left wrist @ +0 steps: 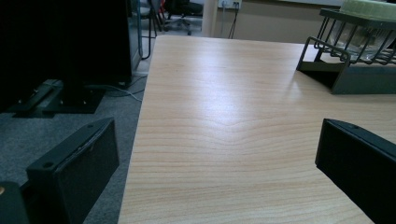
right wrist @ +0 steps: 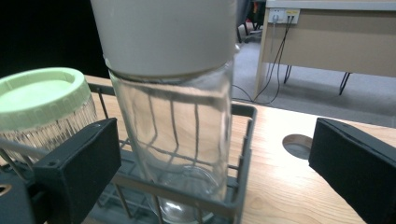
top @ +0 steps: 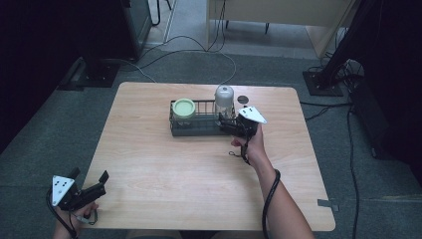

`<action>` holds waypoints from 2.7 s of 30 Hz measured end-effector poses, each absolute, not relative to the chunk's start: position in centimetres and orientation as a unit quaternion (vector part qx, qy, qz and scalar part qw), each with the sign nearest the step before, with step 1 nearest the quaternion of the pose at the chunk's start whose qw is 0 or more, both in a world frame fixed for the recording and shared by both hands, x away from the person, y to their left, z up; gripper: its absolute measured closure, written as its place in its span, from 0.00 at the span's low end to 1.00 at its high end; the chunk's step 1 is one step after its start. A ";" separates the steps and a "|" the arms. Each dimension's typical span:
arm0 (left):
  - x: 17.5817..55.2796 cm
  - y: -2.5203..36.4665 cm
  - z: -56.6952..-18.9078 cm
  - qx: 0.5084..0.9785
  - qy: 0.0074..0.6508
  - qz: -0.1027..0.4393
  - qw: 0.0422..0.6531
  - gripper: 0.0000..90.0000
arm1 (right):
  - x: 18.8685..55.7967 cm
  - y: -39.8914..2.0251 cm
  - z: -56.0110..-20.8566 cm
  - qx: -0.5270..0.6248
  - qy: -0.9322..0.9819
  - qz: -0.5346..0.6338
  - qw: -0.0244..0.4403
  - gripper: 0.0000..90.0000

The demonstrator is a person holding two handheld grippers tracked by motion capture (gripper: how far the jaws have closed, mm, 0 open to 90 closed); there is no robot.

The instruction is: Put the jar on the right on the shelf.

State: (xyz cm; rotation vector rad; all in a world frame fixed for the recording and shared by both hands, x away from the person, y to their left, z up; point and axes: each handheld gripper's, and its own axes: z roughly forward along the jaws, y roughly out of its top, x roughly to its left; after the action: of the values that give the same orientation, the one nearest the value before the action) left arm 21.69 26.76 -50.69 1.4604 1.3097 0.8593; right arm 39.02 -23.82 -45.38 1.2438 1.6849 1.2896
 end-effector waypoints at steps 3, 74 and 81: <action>21.7 26.8 -50.7 0.597 0.538 0.353 0.478 0.00 | 38.1 -24.9 -45.4 0.476 0.644 0.495 0.336 0.02; 21.7 26.7 -50.7 0.596 0.541 0.357 0.474 0.00 | 28.9 -34.5 -49.1 0.521 0.616 0.480 0.344 0.02; 21.7 26.7 -50.7 0.596 0.541 0.357 0.473 0.00 | 27.9 -35.3 -49.5 0.526 0.614 0.476 0.345 0.02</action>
State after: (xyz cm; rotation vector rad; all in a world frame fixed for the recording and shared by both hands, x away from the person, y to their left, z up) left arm 21.67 26.66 -50.69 1.4582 1.3243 0.8745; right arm 27.95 -35.34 -49.46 1.3666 1.5950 1.2374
